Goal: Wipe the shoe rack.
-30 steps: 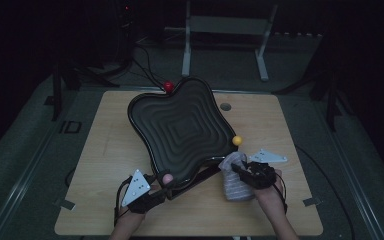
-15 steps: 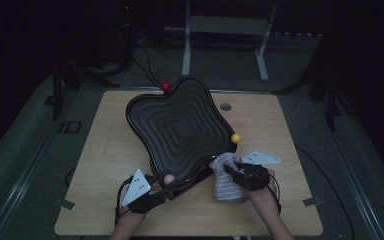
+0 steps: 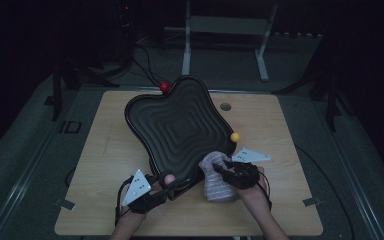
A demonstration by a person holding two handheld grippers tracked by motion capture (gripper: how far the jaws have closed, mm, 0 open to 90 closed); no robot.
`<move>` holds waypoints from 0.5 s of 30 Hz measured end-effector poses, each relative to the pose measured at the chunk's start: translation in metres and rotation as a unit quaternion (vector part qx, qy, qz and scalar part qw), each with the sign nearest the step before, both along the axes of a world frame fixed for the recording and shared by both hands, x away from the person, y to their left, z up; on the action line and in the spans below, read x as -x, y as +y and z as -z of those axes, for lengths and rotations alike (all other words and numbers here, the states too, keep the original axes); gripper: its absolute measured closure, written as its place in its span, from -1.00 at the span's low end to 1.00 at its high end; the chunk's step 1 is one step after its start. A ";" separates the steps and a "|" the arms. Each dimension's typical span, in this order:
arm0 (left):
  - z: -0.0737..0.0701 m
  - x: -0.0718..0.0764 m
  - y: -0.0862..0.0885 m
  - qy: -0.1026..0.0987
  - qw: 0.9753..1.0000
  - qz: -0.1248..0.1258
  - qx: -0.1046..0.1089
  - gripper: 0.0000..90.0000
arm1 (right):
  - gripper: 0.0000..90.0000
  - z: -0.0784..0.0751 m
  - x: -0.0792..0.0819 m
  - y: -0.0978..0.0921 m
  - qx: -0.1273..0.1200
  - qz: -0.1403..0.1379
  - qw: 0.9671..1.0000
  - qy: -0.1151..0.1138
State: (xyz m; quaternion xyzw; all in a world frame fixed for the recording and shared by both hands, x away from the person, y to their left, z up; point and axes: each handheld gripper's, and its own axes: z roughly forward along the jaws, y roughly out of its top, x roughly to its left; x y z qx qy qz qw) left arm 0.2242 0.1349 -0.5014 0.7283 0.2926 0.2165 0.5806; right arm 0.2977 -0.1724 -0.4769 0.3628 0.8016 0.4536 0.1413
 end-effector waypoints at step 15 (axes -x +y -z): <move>-0.001 0.000 -0.001 0.003 1.000 0.003 0.000 0.34 | 0.57 0.013 0.005 0.022 0.012 -0.037 0.999 0.011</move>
